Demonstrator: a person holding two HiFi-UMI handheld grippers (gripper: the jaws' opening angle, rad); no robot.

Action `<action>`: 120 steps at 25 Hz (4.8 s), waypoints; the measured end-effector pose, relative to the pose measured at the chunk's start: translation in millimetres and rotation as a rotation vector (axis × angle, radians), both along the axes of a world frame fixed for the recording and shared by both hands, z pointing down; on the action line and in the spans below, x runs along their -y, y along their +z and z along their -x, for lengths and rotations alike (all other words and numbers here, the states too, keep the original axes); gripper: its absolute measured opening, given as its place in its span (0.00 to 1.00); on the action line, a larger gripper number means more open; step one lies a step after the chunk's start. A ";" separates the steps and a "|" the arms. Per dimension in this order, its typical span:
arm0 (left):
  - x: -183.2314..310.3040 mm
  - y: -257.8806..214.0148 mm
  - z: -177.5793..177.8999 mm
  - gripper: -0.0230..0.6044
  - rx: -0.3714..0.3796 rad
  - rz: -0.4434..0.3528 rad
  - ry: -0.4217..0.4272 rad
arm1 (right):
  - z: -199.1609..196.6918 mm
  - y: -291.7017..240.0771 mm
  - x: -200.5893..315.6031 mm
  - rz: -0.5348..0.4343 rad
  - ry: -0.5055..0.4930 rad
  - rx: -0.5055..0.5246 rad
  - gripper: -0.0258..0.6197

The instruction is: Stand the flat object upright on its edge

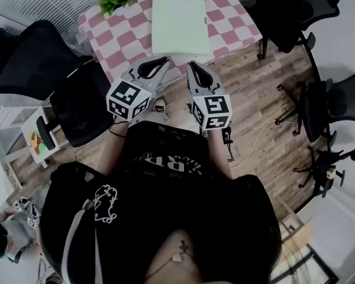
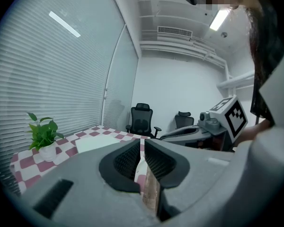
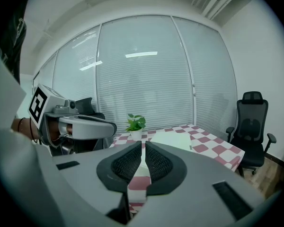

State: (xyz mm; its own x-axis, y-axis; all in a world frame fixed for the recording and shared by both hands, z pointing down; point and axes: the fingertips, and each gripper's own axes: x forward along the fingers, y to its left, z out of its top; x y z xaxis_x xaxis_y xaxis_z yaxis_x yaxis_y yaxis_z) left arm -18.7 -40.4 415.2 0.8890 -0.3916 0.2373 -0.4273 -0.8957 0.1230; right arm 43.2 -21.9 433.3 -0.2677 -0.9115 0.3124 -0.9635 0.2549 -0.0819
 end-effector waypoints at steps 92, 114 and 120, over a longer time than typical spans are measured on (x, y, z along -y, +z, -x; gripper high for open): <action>265.5 158.9 -26.3 0.58 0.177 0.452 -0.170 | -149.8 130.5 259.5 0.434 -0.104 0.266 0.42; 286.2 88.9 -36.8 0.58 0.336 -0.004 -0.278 | -152.5 64.6 277.0 0.125 -0.025 -0.237 0.42; 285.8 100.7 -36.1 0.58 0.356 0.028 -0.269 | -152.1 71.9 275.6 0.152 -0.029 -0.206 0.42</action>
State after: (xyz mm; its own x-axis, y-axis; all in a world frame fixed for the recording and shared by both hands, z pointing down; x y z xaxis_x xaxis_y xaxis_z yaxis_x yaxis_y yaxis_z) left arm 17.4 -326.2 515.9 0.6172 -0.5868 0.5241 -0.6648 -0.7452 -0.0514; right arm 195.3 -297.5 505.2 -0.2101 -0.8425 0.4961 -0.9562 0.2828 0.0753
